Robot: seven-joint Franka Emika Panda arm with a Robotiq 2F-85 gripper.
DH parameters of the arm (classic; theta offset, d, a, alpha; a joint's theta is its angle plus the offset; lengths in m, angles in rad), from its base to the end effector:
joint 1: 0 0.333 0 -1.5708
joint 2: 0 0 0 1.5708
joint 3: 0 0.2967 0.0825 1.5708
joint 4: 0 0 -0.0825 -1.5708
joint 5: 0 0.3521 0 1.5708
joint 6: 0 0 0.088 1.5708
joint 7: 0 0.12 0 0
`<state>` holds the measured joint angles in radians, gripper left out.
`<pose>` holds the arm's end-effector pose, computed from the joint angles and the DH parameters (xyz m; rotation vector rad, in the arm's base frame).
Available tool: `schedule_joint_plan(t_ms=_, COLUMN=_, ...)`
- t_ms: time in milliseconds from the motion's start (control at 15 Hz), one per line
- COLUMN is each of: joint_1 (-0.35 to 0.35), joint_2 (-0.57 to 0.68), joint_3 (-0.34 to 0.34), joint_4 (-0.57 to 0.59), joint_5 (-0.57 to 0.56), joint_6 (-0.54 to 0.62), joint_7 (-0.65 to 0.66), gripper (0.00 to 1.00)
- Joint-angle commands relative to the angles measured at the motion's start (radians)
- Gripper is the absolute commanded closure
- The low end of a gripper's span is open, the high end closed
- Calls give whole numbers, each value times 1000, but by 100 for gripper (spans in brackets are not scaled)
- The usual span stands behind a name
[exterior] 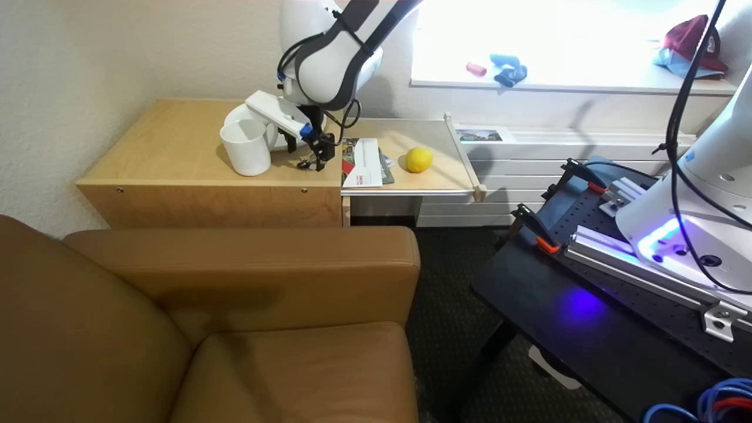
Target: Put the key on the white plate
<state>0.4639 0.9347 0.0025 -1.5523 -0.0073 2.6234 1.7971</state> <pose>0.5994 0.3016 0.1069 -2.3786 1.8571 -0.0905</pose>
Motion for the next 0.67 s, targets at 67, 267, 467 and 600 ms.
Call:
schedule_joint_plan(t_ms=67, joint_1=-1, joint_2=28, joint_3=1, joint_4=54, joint_5=23, joint_6=-49, joint_7=4, gripper=42)
schedule_joint_plan(t_ms=267, joint_1=-1, joint_2=32, joint_3=-3, joint_4=71, joint_5=20, joint_6=-86, joint_7=12, gripper=62)
schedule_joint_plan(t_ms=467, joint_1=-7, joint_2=35, joint_3=-2, joint_4=85, joint_5=20, joint_6=-125, joint_7=23, gripper=83)
schedule_joint_plan(t_ms=600, joint_1=-9, joint_2=33, joint_3=-5, joint_4=87, joint_5=19, joint_6=-140, joint_7=34, gripper=85)
